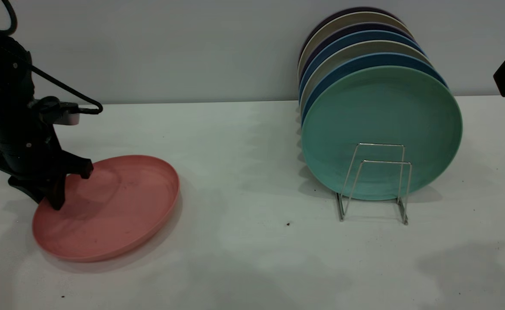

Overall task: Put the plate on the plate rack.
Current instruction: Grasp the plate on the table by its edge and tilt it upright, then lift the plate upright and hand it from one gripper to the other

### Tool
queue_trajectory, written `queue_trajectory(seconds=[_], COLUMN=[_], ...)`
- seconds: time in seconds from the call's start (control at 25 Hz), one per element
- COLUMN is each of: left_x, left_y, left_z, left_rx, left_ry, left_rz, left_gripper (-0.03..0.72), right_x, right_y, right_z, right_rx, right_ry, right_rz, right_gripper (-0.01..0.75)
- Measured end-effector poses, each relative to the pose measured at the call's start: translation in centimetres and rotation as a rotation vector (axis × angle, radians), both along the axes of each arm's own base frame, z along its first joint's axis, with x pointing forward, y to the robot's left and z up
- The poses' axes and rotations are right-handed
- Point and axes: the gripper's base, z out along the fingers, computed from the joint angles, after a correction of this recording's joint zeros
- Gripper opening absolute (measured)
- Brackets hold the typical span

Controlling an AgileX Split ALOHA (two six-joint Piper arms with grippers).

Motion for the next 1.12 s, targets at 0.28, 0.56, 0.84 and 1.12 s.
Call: queue_trajectory(seconds=[0.28, 0.56, 0.84, 1.12], left_x=[0.2, 0.7, -0.7, -2.5], left_y=[-0.1, -3.5, -7.2, -8.9], left_z=[0.7, 6.0, 11.6, 14.8], left_rx=[0.008, 0.032, 0.048, -0.071], left_ry=[-0.017, -0.122, -0.155, -0.131], left_rz=[-0.09, -0.31, -0.523, -0.699], left_gripper=[0.106, 0.035, 0.014, 0.013], right_x=[-0.3, -0.7, -0.9, -1.1], right_y=[0.0, 0.4, 1.5, 2.6], right_z=[-0.2, -0.3, 0.0, 0.7], right_rx=[-0.005, -0.005, 0.061, 0.121], right_ry=[0.037, 0.066, 0.04, -0.037], right_rz=[0.01, 0.081, 0.217, 0.372], right_gripper=[0.38, 0.38, 0.38, 0.389])
